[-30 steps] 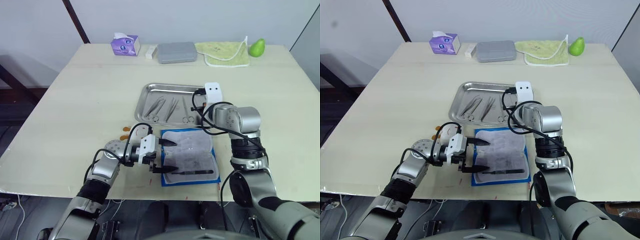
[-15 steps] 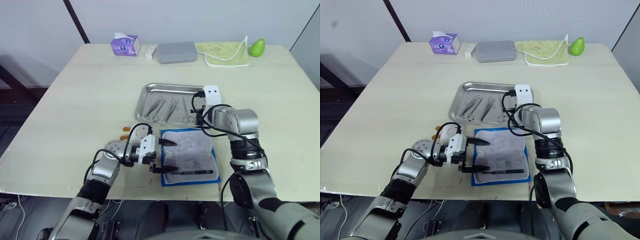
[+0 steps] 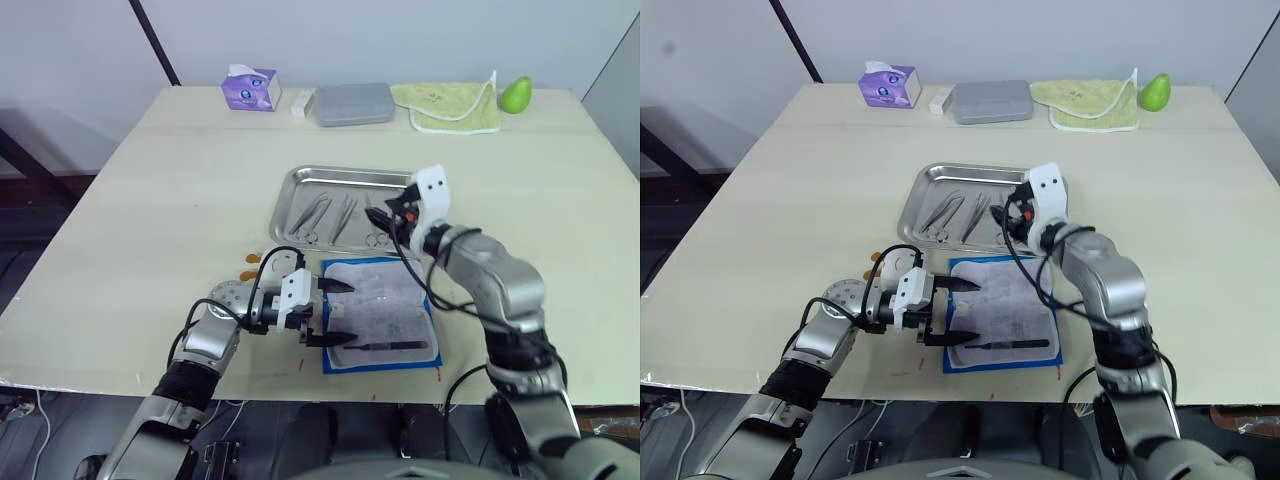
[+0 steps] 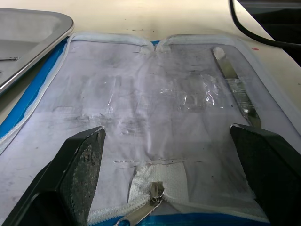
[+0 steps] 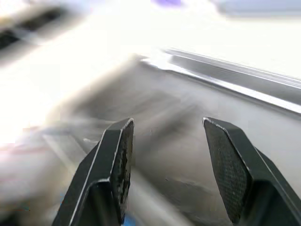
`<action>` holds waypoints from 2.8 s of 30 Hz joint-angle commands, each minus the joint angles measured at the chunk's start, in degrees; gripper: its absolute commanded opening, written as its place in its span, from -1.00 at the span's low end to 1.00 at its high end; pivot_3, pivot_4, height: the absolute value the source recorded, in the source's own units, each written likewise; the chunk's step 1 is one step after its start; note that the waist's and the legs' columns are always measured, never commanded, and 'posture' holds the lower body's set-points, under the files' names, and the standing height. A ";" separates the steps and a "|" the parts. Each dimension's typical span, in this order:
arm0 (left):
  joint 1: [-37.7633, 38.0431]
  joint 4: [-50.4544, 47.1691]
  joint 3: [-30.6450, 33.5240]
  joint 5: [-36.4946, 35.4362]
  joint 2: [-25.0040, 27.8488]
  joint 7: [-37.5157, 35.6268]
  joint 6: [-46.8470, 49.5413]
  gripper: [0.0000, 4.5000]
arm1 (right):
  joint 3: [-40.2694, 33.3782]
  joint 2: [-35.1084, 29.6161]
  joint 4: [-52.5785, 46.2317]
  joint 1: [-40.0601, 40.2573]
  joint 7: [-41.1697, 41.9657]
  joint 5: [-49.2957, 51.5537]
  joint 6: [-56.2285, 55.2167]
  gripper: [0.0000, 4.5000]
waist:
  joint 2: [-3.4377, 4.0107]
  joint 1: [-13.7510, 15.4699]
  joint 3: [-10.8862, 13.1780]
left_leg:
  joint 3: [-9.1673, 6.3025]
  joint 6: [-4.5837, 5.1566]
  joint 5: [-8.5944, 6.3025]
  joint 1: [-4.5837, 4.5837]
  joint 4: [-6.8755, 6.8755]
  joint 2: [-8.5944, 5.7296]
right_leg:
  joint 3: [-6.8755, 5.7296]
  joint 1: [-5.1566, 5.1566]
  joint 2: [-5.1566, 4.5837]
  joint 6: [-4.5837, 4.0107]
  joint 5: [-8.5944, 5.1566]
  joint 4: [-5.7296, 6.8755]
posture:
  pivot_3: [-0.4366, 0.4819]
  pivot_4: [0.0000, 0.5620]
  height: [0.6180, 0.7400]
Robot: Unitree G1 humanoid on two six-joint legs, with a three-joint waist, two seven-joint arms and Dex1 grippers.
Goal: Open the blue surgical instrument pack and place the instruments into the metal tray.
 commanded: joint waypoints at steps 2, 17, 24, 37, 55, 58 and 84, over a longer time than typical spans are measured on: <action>1.94 2.15 -1.39 2.02 0.77 0.18 1.80 1.00 | -2.44 -8.86 -6.06 5.66 13.70 6.66 -6.03 0.08 | -0.10 -0.11 0.06 | 0.07 0.00 0.00 0.03 0.04 0.00 | 0.06 0.02 -0.01 0.01 0.00 0.00 | -0.05 -0.47 1.00; 0.96 2.33 -0.96 1.49 1.41 -0.76 1.86 1.00 | -12.03 -40.23 -5.82 26.11 46.41 11.17 -24.20 0.99 | -0.38 0.18 0.33 | 0.12 0.00 0.00 0.13 0.10 0.04 | 0.11 0.14 0.07 0.06 -0.04 -0.05 | -0.05 -0.47 1.00; 1.52 2.04 -0.76 1.48 1.79 -1.20 1.46 1.00 | -13.64 -41.51 -8.58 29.35 45.12 12.09 -24.74 0.99 | -0.41 0.11 0.35 | 0.11 -0.01 0.00 0.13 0.10 0.08 | 0.12 0.14 0.12 0.04 -0.04 -0.04 | -0.05 -0.47 1.00; 2.50 -0.30 -0.49 0.72 2.51 -1.39 2.76 1.00 | 5.82 -31.81 -7.17 22.04 34.22 -1.94 -28.41 0.41 | -0.53 0.10 0.44 | 0.15 -0.01 0.00 0.13 0.11 0.07 | 0.17 0.12 0.10 0.05 -0.03 -0.05 | -0.05 -0.47 1.00; 3.11 0.41 -0.48 1.01 2.70 -1.27 1.69 1.00 | 14.18 -31.80 -2.77 20.53 31.85 -11.57 -29.85 -0.30 | -0.52 0.10 0.44 | 0.12 -0.01 0.00 0.15 0.11 0.09 | 0.14 0.12 0.13 0.03 -0.03 0.00 | -0.05 -0.47 1.00; 3.05 0.49 -0.51 1.05 2.72 -1.27 1.61 1.00 | 14.98 -31.86 -1.97 20.67 30.87 -13.18 -28.91 -0.30 | -0.52 0.11 0.42 | 0.13 -0.01 0.00 0.17 0.12 0.09 | 0.14 0.12 0.13 0.02 -0.03 0.01 | -0.05 -0.47 1.00; 3.21 0.28 -0.61 0.85 2.49 -0.67 1.76 1.00 | 15.81 -32.47 -1.36 18.81 29.44 -13.58 -24.60 -0.97 | -1.08 0.05 -0.22 | 0.10 -0.01 -0.01 0.69 0.03 0.14 | 0.13 0.64 0.17 -0.03 -0.06 -0.02 | -0.05 -0.47 1.00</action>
